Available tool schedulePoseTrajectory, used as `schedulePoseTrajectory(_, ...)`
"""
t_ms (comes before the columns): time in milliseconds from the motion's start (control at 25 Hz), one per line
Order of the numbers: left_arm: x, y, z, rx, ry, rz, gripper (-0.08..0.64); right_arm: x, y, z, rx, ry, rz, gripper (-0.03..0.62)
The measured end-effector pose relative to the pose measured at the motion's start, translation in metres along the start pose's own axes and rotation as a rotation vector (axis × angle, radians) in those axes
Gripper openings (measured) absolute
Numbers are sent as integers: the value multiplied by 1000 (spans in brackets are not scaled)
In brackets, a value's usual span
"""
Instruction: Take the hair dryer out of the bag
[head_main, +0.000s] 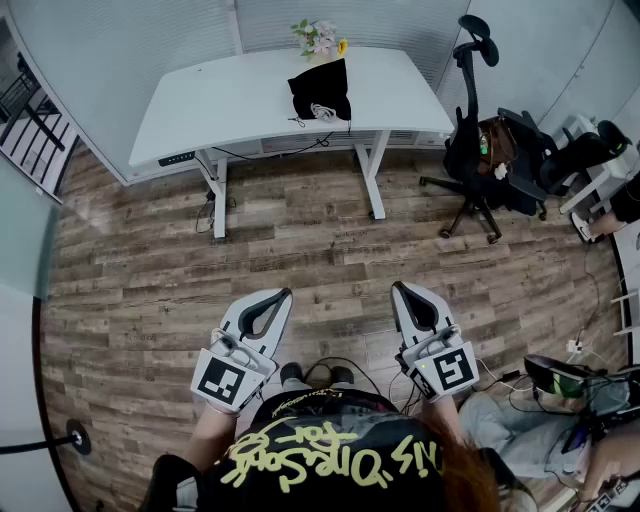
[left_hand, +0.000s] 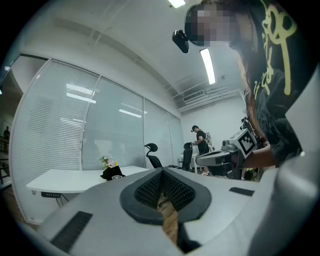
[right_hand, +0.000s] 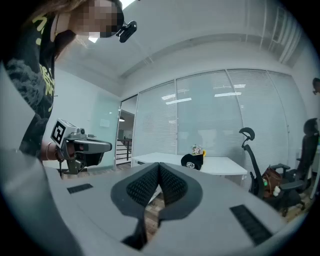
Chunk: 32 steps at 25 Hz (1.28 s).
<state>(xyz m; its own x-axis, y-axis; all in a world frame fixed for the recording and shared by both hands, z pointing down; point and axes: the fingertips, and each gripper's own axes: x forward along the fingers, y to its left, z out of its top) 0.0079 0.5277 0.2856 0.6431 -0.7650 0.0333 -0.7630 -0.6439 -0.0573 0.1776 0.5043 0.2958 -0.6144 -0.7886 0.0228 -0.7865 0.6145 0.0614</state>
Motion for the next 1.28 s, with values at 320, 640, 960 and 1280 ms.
schedulePoseTrajectory(320, 11, -10, 6, 27, -19, 6, -8, -4, -1, 4, -39, 3, 25, 2)
schedulePoseTrajectory(640, 11, -4, 11, 21, -21, 21, -8, -6, -3, 5, -16, 20, 26, 2)
schedulePoseTrajectory(960, 2, 10, 19, -2, -97, 54, -2, 5, 3, 12, -16, -17, 28, 32)
schedulePoseTrajectory(1280, -12, 31, 9, -54, -65, 94, 239, 14, 1, 10, -10, -47, -31, 286)
